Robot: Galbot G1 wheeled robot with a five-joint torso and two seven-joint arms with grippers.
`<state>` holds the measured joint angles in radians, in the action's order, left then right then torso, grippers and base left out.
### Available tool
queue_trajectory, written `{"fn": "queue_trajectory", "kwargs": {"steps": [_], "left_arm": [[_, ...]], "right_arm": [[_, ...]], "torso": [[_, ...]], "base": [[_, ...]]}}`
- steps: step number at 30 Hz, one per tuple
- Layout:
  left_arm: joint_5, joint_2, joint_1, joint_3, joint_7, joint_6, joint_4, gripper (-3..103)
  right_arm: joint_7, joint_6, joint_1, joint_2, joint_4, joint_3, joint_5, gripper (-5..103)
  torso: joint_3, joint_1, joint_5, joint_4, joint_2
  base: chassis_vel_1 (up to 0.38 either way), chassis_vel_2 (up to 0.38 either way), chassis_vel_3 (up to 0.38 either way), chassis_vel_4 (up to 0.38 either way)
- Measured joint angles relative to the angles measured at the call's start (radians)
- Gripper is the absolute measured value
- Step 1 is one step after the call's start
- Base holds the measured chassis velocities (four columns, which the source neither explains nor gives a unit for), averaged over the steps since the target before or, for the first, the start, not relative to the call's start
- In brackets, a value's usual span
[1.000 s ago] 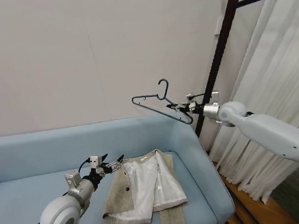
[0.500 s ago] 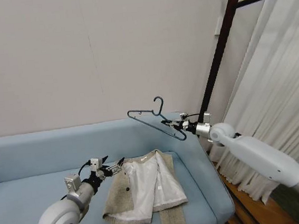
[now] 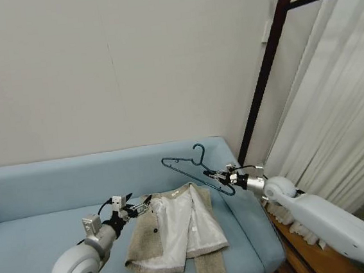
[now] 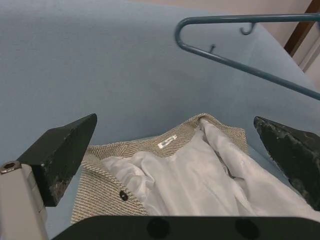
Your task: Pick up the clothes from the sofa and hang them on the clothes hanger.
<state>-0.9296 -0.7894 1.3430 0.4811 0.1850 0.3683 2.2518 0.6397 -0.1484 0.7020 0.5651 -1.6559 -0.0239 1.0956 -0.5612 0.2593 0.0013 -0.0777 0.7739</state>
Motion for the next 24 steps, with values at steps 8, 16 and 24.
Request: {"fn": "queue_trajectory", "kwargs": {"steps": [8,16,24], "left_arm": [[0.054,-0.055,-0.041,-0.032,0.021,0.005,-0.097,100],[0.044,-0.109,-0.254,-0.230,0.140,0.068,-0.271,100],[0.023,-0.256,-0.413,-0.349,0.295,0.092,-0.509,100]], "right_arm": [[0.153,-0.013,0.037,-0.116,0.023,0.049,0.094,8],[0.223,-0.018,0.047,-0.151,0.073,0.108,0.070,8],[0.200,-0.023,-0.043,-0.078,0.087,0.194,0.053,8]], "torso": [[0.000,0.000,0.0003,-0.0001,0.000],[0.000,0.000,0.0003,-0.0008,0.000],[0.000,0.000,0.0000,0.0006,0.000]], "base": [[0.000,0.000,0.000,0.000],[0.000,0.000,0.000,0.000],[0.000,0.000,0.000,0.000]]}}
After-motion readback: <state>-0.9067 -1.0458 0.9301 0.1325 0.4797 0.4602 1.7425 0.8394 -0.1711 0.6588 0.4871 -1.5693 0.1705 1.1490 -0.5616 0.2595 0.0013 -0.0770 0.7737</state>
